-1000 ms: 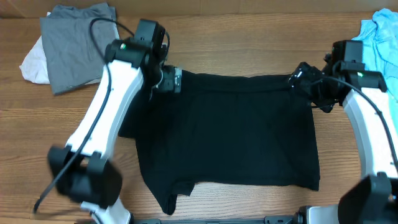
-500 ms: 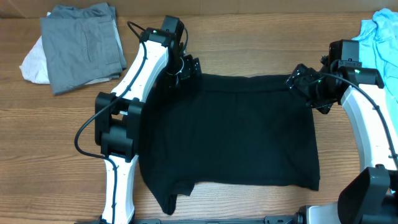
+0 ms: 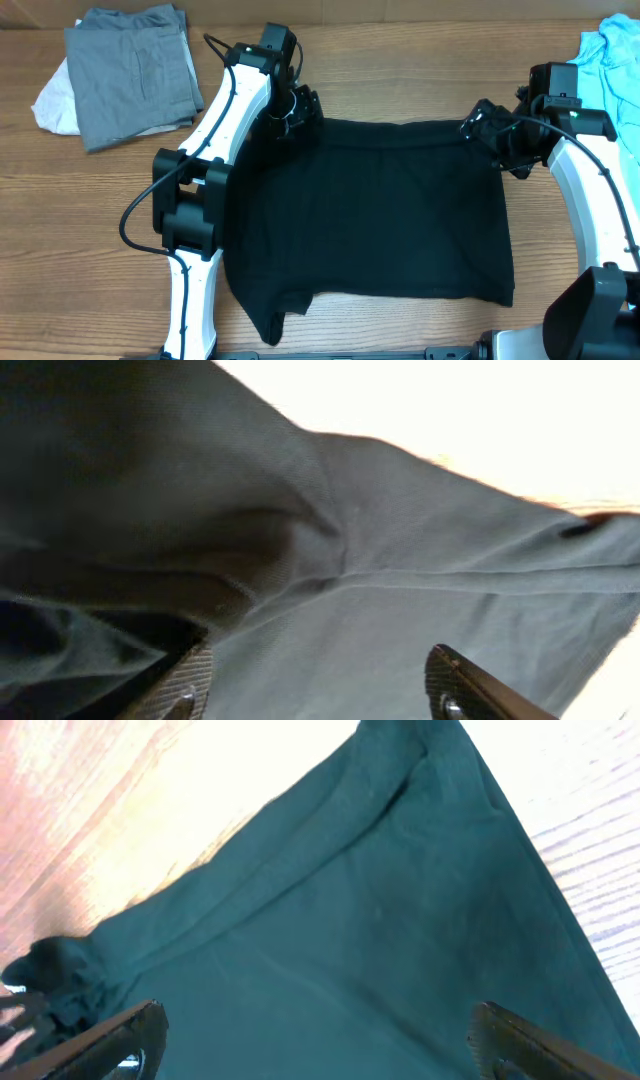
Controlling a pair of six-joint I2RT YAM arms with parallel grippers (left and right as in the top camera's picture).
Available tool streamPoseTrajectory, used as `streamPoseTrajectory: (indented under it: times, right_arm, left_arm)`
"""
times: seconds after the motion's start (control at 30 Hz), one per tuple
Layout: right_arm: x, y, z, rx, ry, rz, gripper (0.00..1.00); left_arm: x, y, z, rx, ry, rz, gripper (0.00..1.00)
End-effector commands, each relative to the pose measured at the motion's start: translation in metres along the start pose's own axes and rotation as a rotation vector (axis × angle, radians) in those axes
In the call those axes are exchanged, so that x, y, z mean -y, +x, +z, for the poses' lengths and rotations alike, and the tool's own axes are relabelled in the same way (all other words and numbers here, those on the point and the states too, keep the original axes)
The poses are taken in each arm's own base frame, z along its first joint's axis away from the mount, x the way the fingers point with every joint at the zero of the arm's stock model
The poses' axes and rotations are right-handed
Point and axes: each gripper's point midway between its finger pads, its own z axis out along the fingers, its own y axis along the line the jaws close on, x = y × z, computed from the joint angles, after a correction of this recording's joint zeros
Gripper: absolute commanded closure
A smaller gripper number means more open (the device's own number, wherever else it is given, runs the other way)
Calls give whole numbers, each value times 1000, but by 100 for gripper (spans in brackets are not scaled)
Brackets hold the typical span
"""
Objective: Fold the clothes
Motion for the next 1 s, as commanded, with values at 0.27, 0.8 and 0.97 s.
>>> streamPoseTrajectory:
  times: [0.27, 0.8, 0.97]
  right_arm:
    - [-5, -11, -4, 35, -15, -9, 0]
    - [-4, -17, -4, 63, -3, -12, 0]
    - [0, -28, 0, 105, 24, -15, 11]
  left_arm:
    - [-16, -16, -5, 69, -96, 102, 25]
    - [-14, -12, 40, -2, -59, 126, 32]
    - [-13, -15, 39, 7, -54, 127, 51]
